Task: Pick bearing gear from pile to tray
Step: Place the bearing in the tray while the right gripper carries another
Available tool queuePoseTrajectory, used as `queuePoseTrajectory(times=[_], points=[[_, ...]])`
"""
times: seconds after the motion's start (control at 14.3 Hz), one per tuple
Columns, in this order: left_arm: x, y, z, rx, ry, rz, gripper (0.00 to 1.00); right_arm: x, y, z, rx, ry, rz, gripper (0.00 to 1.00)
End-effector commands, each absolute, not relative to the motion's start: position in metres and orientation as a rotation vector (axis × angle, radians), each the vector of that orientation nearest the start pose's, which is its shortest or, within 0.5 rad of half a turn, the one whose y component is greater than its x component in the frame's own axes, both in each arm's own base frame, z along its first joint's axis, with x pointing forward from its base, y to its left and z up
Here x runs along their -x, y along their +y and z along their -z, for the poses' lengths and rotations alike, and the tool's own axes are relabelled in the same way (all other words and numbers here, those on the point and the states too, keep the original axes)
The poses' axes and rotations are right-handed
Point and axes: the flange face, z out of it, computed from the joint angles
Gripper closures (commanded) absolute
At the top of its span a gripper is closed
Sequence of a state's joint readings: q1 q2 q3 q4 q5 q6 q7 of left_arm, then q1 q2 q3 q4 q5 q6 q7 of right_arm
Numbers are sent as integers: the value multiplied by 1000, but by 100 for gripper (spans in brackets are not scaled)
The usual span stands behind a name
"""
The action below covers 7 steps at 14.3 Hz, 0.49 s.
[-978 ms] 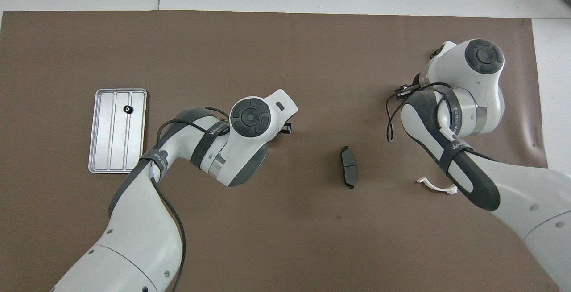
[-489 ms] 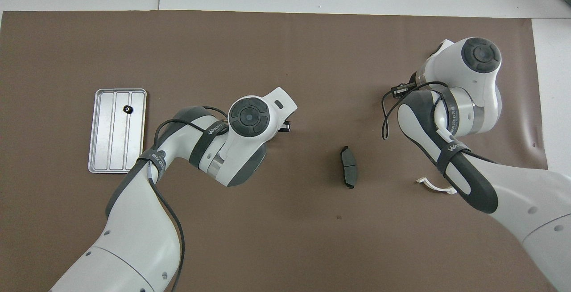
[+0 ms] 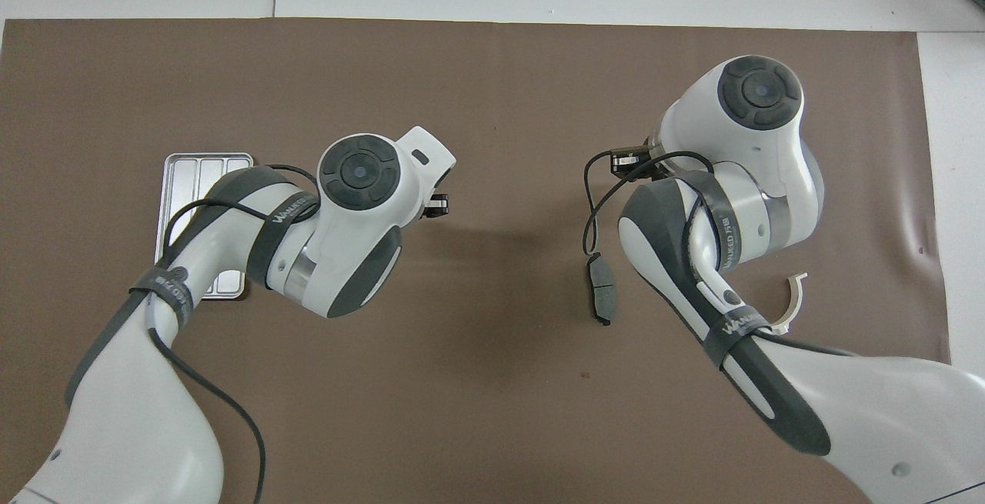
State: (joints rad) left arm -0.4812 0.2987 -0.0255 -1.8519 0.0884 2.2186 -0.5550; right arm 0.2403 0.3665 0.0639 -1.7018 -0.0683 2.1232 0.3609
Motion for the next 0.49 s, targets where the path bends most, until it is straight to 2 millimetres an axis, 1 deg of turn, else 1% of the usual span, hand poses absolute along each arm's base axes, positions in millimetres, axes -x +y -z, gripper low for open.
queuePoseTrajectory(times=[0.0, 0.07, 0.14, 0.21, 0.28, 0.35, 0.42], points=[[-547, -225, -387, 3089, 32, 138, 100, -619, 250, -387, 3101, 123, 163, 100], [-550, -198, -390, 3084, 44, 134, 100, -612, 275, -390, 3077, 132, 166, 100], [-550, -174, -388, 3079, 57, 123, 100, -606, 305, -391, 3044, 183, 167, 100], [-552, -152, -387, 3078, 61, 126, 100, -604, 325, -389, 3026, 242, 177, 100], [-557, -128, -384, 3077, 75, 144, 100, -600, 347, -383, 3010, 293, 180, 100], [-562, -107, -381, 3081, 102, 187, 100, -596, 364, -370, 3009, 322, 175, 100], [-565, -80, -374, 3087, 102, 246, 100, -588, 383, -352, 3011, 328, 162, 100]])
